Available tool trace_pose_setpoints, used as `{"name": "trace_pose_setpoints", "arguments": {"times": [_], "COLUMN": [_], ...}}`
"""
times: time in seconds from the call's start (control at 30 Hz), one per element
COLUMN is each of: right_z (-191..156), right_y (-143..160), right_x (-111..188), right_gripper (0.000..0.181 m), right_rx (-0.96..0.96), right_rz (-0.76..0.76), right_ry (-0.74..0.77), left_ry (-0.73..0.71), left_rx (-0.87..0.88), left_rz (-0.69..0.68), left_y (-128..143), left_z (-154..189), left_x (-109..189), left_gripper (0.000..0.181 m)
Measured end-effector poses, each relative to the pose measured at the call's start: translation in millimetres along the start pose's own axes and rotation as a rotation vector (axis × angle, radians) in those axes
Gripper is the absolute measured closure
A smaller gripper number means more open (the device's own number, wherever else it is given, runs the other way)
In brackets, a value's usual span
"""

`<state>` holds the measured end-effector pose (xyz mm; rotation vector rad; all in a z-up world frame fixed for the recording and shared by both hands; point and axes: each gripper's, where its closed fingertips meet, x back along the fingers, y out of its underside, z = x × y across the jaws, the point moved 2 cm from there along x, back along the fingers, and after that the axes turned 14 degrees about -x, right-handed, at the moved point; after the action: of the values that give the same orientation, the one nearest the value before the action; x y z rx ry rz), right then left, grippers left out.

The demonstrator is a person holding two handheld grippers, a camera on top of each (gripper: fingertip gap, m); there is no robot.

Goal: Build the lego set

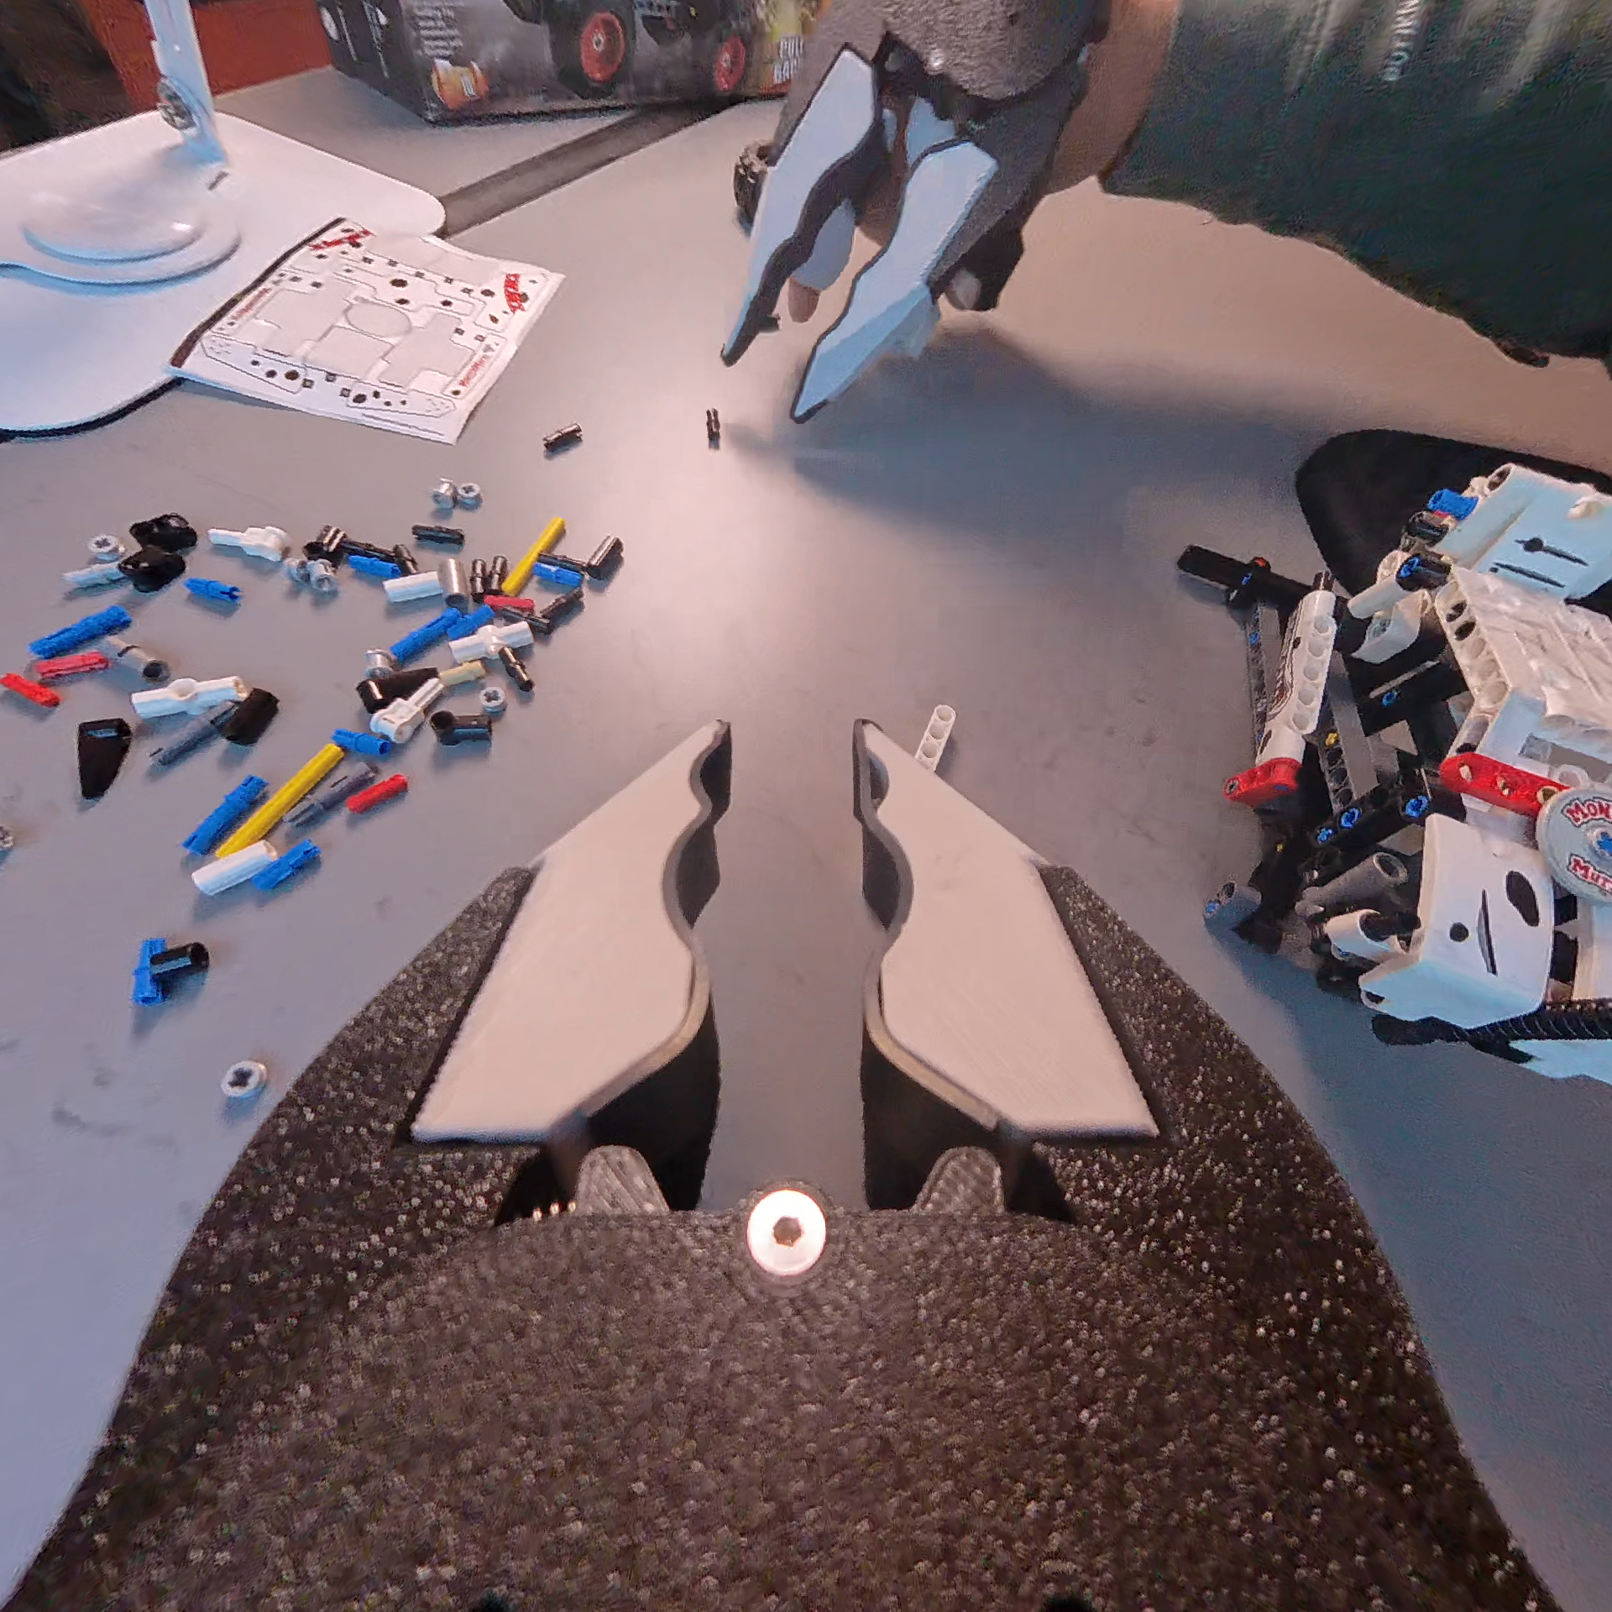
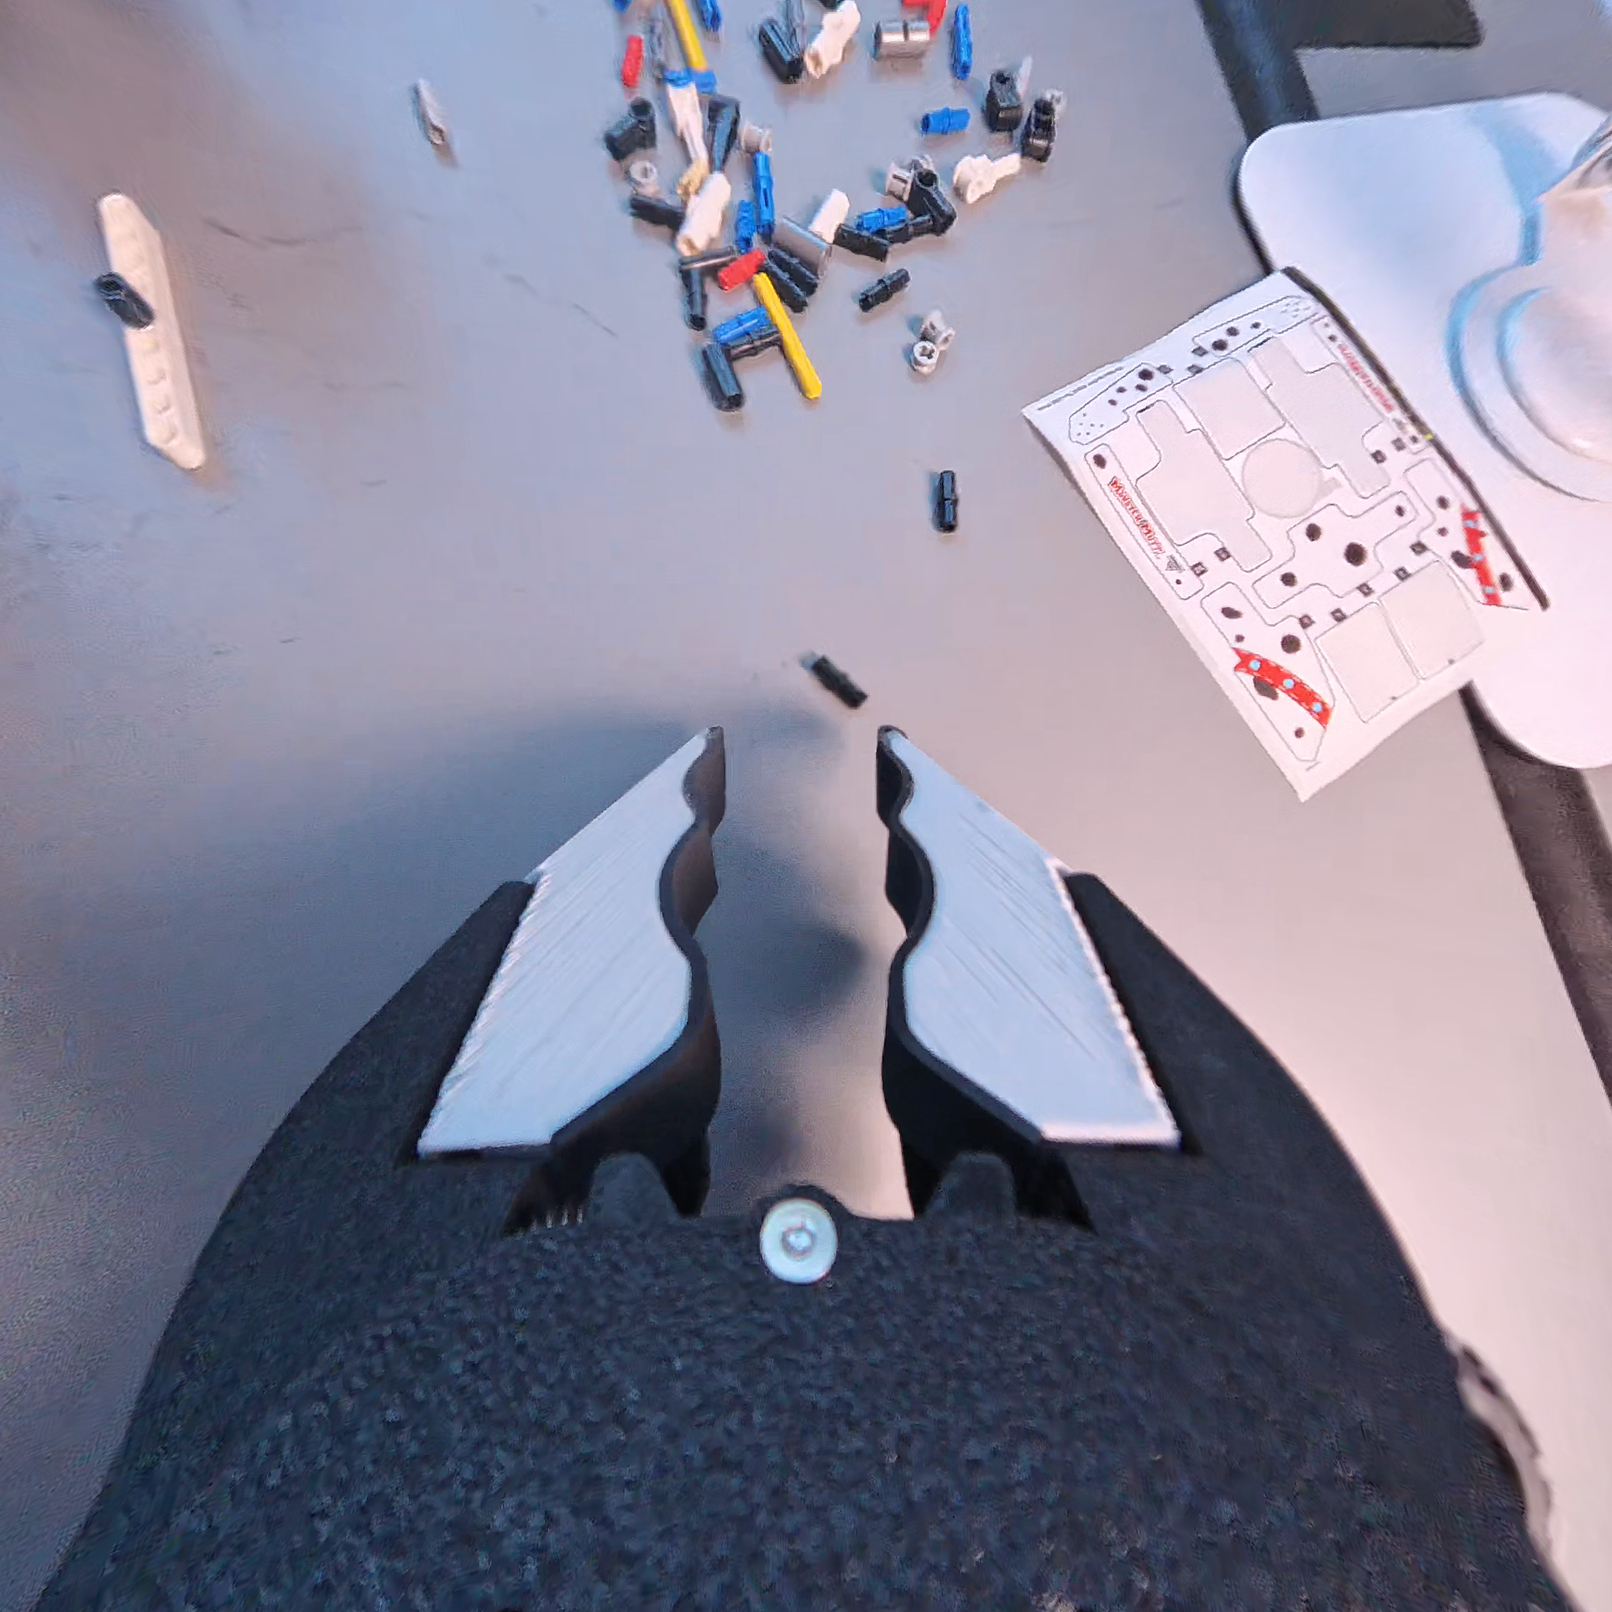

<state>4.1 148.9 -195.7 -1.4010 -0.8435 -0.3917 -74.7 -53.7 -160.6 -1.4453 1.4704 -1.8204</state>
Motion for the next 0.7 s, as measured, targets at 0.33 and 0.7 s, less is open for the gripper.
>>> {"name": "trace_pose_setpoints", "arguments": {"times": [0.33, 0.7], "right_z": [-4.6, -161.1], "right_y": [-4.8, -79.4], "right_x": [-18.2, 74.5], "right_gripper": [0.178, 0.178], "right_rx": [0.056, 0.389], "right_rz": [-0.133, 0.261], "right_ry": [-0.155, 0.0], "left_ry": [0.069, 0.438], "left_rx": [0.045, 0.355], "left_rz": [0.067, 0.284], "left_y": [-17.5, -108.3], "left_z": [9.6, 62.0], "left_x": [-10.1, -28.8], "left_gripper": [0.156, 0.158]}}
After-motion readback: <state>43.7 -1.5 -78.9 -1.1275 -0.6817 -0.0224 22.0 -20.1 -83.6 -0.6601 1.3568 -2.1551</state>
